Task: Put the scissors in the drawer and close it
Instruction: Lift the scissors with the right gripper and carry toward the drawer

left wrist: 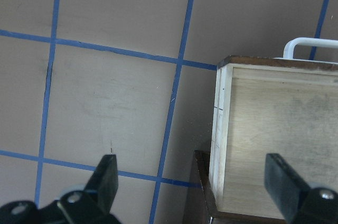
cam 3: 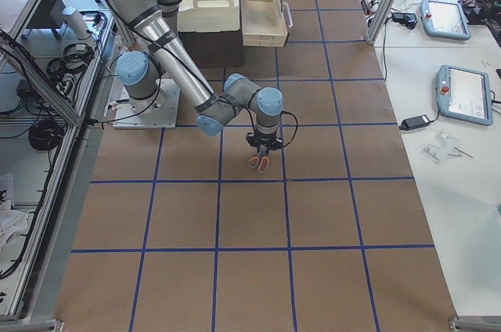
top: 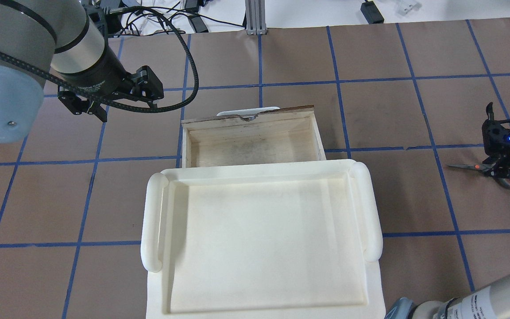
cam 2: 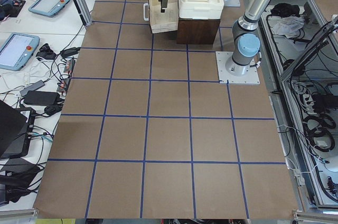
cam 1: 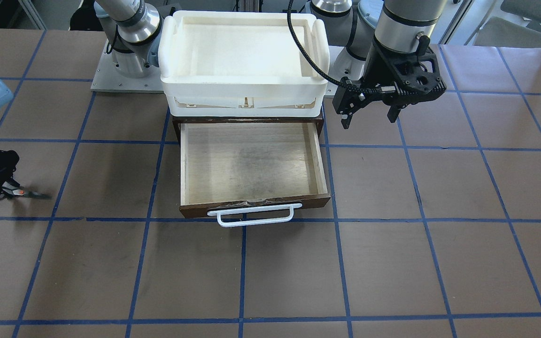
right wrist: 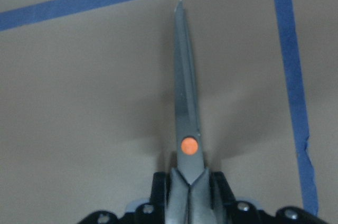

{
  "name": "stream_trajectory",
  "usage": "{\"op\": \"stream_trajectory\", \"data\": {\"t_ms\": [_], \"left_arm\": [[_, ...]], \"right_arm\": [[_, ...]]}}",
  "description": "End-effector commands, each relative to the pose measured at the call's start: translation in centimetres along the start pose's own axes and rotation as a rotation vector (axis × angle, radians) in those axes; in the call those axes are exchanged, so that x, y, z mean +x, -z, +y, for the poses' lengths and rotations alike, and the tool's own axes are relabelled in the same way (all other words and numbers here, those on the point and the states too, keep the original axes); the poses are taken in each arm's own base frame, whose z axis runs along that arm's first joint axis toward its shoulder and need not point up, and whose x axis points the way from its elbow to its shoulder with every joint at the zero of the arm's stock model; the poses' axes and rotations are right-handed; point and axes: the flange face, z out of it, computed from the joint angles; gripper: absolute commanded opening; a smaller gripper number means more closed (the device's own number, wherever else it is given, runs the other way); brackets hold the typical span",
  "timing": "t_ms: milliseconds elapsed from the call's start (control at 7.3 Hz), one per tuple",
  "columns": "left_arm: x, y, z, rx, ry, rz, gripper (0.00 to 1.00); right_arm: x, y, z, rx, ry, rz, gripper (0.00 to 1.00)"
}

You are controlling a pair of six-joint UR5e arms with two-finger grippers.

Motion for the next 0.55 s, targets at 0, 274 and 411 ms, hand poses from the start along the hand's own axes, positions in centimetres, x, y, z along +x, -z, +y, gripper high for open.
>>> {"op": "stream_trajectory", "data": {"t_ms": [0,274,411], "left_arm": [[0.0,0.0,0.0,0.001,0.0,0.0,1.0],[0.0,0.0,0.0,0.002,0.0,0.0,1.0],[0.0,0.0,0.0,0.002,0.0,0.0,1.0]], "right_arm": [[1.6,3.8,0.9,-0.028,-0.004,0.026,0.0],[2.6,12.4,-2.7,-0.015,0.06,0.043,0.0],[2.1,15.5,-7.9,-0.001,0.094,0.062,0.0]]}}
